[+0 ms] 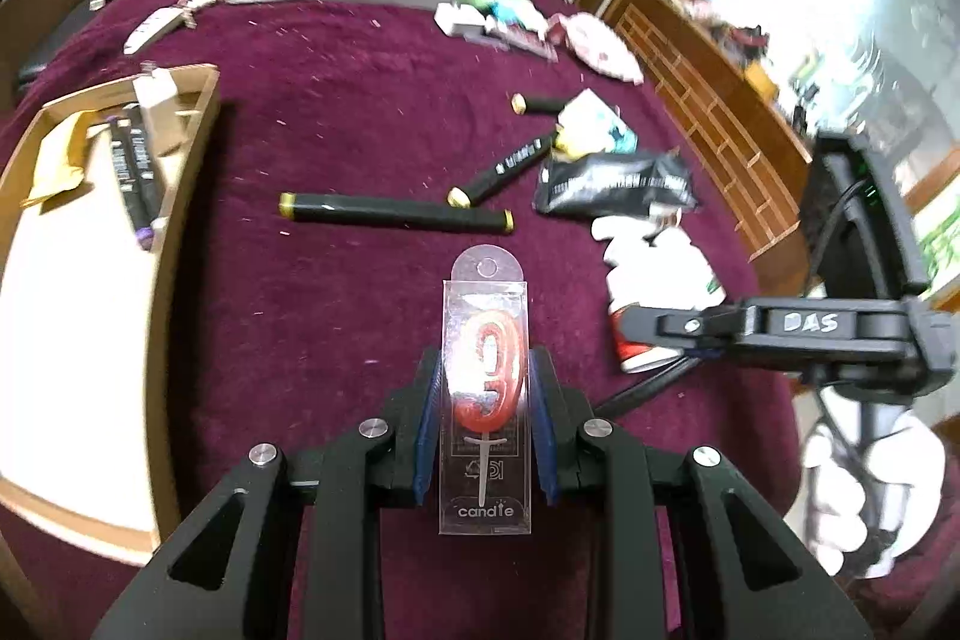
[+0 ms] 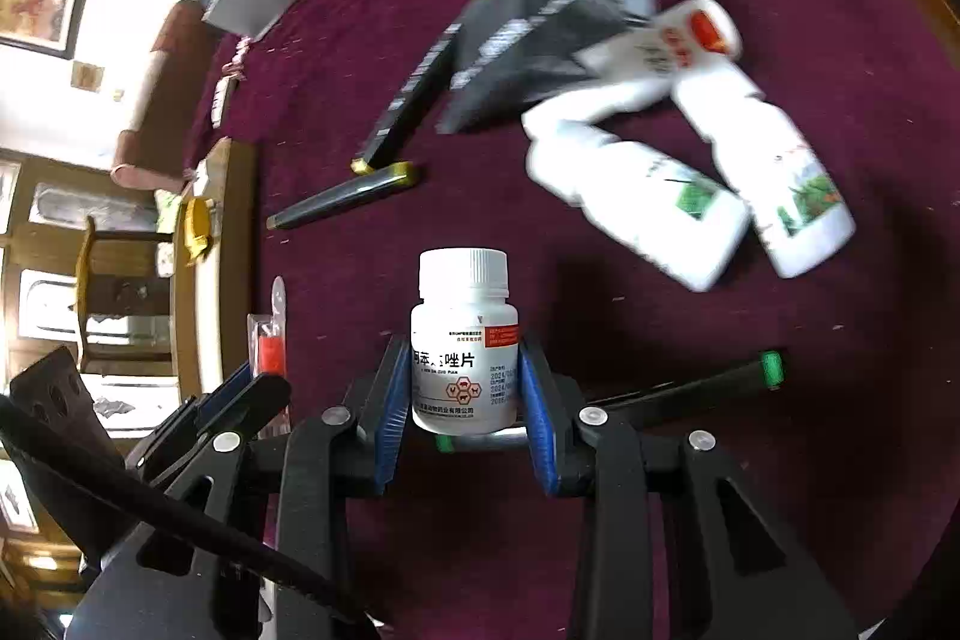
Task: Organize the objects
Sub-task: 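Carry the candle with the left tool while the right tool carries the pill bottle into the tray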
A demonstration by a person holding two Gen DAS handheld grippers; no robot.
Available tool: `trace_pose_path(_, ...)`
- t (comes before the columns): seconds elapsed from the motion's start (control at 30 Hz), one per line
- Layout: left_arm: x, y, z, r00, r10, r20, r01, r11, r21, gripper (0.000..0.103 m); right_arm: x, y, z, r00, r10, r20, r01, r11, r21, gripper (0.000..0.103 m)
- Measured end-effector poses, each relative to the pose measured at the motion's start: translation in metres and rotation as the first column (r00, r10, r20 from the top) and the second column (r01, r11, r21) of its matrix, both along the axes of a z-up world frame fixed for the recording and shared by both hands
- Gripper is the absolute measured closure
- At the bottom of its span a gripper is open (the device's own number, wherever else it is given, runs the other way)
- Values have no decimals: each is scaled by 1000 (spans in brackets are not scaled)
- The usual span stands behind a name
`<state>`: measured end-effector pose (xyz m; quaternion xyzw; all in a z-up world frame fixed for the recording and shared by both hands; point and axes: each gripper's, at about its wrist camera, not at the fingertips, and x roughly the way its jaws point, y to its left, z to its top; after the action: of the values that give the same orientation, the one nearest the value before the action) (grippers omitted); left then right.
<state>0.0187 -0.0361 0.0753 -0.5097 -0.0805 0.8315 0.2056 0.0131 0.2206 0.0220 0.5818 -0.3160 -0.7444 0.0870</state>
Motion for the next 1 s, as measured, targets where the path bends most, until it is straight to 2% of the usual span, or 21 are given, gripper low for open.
trace_pose_path(0.13, 6, -29, 19, 998, 58, -30, -57, 998, 22, 80, -5, -20, 9, 999, 37, -17, -37, 999, -16, 71)
trace_pose_path(0.3, 8, -80, 33, 985, 161, -61, -162, 987, -10, 80, -15, -55, 21, 995, 89, -38, -90, 995, -35, 71)
trace_pose_path(0.47, -4, -143, 33, 967, 248, -62, -251, 967, -50, 80, -30, -102, 33, 987, 146, -61, -150, 986, -71, 70)
trace_pose_path(0.7, -41, -210, 2, 956, 294, -11, -293, 950, -109, 80, -60, -186, 44, 966, 247, -77, -251, 966, -60, 70)
trace_pose_path(1.0, -88, -241, -37, 960, 274, 61, -266, 958, -107, 80, -112, -280, 22, 954, 297, -34, -297, 955, -12, 70)
